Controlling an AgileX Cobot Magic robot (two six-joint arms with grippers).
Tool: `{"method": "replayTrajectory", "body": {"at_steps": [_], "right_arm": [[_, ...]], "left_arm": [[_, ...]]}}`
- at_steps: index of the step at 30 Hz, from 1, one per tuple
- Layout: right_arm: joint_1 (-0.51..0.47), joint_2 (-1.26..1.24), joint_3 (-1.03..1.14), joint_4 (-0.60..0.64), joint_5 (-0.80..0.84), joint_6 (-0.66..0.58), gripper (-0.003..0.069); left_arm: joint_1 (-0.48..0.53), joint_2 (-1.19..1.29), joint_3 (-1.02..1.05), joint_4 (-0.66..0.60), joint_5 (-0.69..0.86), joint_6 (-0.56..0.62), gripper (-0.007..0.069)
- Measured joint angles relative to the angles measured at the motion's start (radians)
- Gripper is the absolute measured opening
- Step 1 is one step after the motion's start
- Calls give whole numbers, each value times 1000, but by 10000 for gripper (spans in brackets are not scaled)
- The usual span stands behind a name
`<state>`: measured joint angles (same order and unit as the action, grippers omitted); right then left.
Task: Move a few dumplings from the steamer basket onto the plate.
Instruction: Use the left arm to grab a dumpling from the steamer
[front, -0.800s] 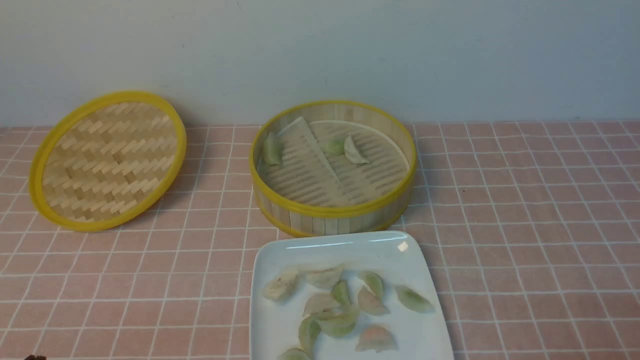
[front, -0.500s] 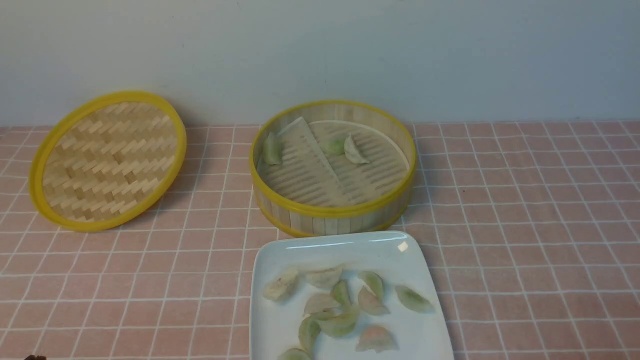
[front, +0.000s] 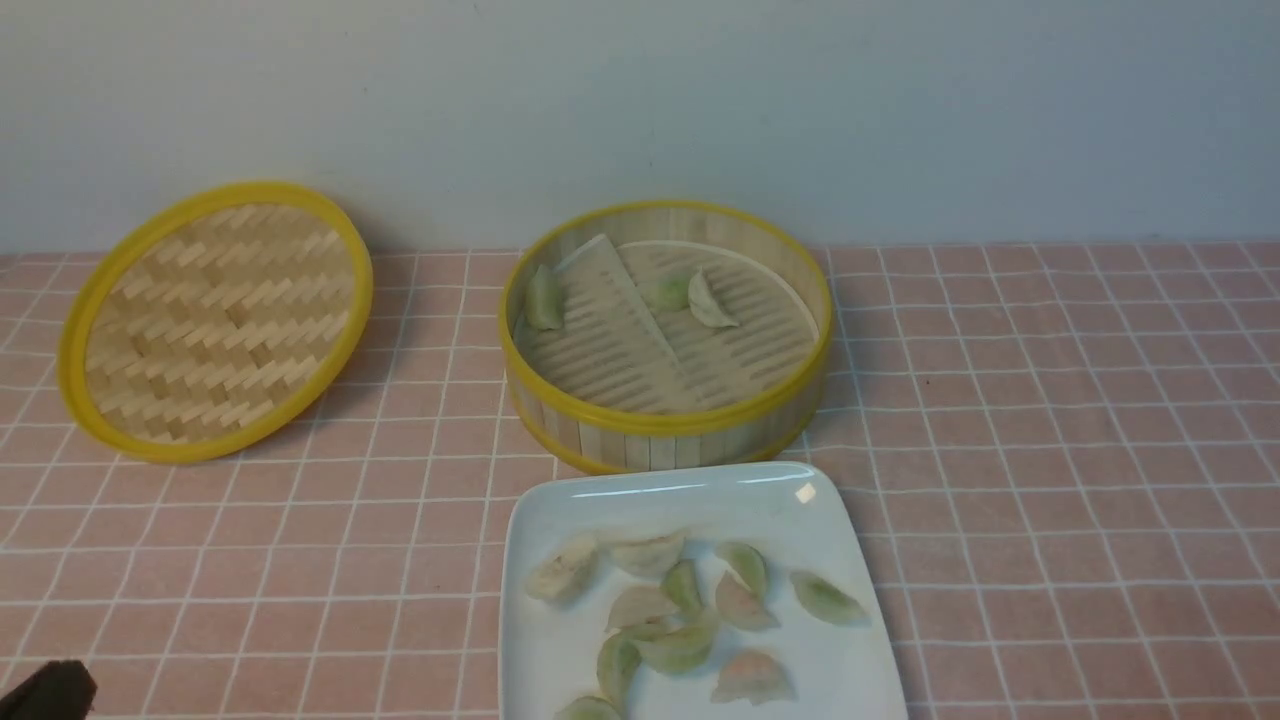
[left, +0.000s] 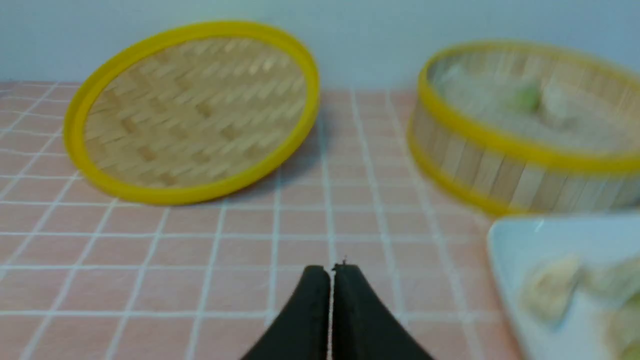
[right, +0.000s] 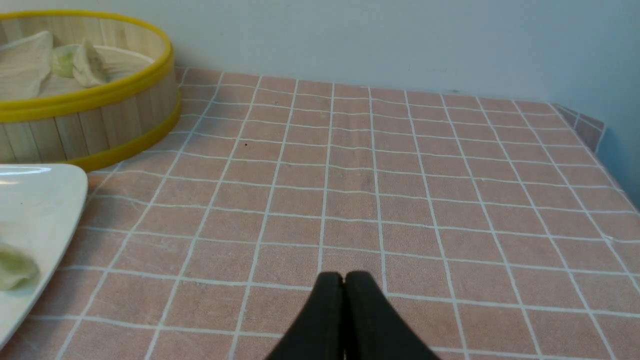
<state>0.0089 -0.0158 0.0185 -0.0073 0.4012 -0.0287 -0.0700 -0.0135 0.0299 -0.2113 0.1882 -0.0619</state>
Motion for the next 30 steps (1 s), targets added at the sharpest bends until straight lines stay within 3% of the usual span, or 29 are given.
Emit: {"method": "replayTrajectory", "body": {"at_steps": [5,8,10,13,19,23,28,30], "right_arm": [[0,0,0,0,0,0,-14],[0,0,0,0,-1,0,-14],[0,0,1,7,-9,0,-14],[0,0,9,49,-57,14,-14],[0,0,12,407,-390,198,-14],[0,0,12,536,-502,211,-14],[0,0,12,567,-547,195,-14],[6,0,-21,569,-429,195,-14]], "left_arm": [[0,0,0,-214,-250,-81,-6],[0,0,-5,-267,-385,-90,-6],[0,0,-63,-283,-377,-93,-6],[0,45,-218,-280,-249,-83,-6],[0,500,-692,-234,392,36,-6],[0,813,-922,-220,720,163,-6],[0,1099,-1070,-205,827,251,-6],[0,1231,-1142,-195,835,272,-6]]}}
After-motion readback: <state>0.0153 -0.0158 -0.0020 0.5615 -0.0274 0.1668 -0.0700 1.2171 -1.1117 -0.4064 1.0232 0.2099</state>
